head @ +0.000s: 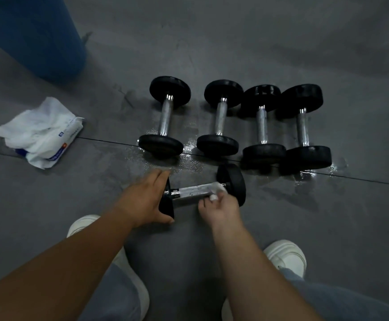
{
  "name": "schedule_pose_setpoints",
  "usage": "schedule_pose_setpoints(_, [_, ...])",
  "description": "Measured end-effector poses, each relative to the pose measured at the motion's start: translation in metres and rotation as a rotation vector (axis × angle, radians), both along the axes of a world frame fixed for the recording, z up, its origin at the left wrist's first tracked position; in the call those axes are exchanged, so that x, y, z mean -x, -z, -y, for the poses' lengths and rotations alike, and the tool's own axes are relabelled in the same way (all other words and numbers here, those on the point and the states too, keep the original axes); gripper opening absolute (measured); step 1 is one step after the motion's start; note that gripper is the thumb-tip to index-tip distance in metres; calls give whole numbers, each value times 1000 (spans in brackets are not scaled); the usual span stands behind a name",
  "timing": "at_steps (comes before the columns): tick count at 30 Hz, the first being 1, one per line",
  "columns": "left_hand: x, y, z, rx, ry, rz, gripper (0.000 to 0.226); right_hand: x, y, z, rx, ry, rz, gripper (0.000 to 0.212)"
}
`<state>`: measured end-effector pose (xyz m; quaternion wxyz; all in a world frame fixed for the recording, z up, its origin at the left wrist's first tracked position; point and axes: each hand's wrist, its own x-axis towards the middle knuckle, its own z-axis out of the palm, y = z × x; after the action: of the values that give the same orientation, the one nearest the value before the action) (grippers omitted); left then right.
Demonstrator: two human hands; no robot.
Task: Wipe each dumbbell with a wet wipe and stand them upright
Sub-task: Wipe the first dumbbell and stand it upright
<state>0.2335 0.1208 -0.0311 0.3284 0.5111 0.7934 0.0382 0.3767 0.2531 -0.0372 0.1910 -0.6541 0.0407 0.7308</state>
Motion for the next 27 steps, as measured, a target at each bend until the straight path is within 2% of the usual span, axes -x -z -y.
schedule_pose_setpoints(6, [1,-1,-1,-13,-43,3,128,16,-21,17,-110,-19,15,42])
schedule_pose_setpoints(9, [-2,-2,-1,-17,-26,-2,129,20,-7,-7,-80,-64,11,16])
schedule_pose_setpoints(12, [-2,-5,-2,-10,-37,4,129,19,-4,-1,-97,-21,96,9])
schedule_pose_setpoints(16, [-2,-8,-1,-4,-30,2,129,5,-13,27,-81,-25,100,30])
schedule_pose_setpoints(19, [-5,-7,-1,-6,-33,-2,129,14,2,-1,-43,-22,83,25])
schedule_pose_setpoints(24, [-3,-7,-2,-4,-42,-1,128,8,-4,16,-86,12,98,34])
schedule_pose_setpoints(27, [-4,-3,0,-18,-29,6,130,9,8,-5,-71,-23,83,27])
